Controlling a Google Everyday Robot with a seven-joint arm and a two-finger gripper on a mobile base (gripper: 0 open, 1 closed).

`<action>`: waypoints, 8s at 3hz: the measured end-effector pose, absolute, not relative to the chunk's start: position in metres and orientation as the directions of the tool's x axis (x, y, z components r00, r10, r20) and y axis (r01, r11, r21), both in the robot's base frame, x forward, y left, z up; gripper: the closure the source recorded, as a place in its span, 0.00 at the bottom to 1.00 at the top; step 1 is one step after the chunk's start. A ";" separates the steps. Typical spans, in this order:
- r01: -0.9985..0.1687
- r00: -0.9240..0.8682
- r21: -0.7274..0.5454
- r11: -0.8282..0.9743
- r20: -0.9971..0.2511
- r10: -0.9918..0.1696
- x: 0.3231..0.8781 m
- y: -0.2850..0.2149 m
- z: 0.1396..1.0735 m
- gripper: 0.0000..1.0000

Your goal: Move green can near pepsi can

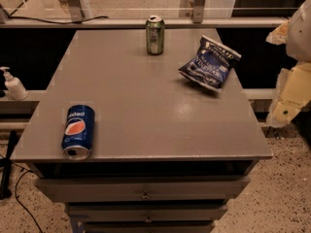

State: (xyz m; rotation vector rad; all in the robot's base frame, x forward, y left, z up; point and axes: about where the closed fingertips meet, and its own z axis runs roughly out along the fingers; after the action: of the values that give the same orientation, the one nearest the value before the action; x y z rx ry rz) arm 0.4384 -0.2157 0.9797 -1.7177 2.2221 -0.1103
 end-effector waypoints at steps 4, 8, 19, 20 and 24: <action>-0.917 -0.184 -0.237 0.321 -0.462 -0.868 0.548 -0.115 0.964 0.00; -0.827 -0.307 -0.208 0.523 -0.612 -0.729 0.652 -0.045 0.952 0.00; -0.847 -0.194 0.088 0.524 -0.970 -0.150 0.737 0.017 0.931 1.00; -0.863 -0.208 0.111 0.493 -0.967 -0.147 0.675 0.010 0.932 1.00; -0.916 -0.228 0.156 0.370 -0.960 -0.161 0.615 0.035 0.920 1.00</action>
Offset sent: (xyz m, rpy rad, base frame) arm 0.0332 0.0401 -0.0184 0.1434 0.0028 0.0528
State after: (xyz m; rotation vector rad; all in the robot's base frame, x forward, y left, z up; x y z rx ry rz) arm 0.6150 0.0350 0.9197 -0.9727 1.6529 0.9665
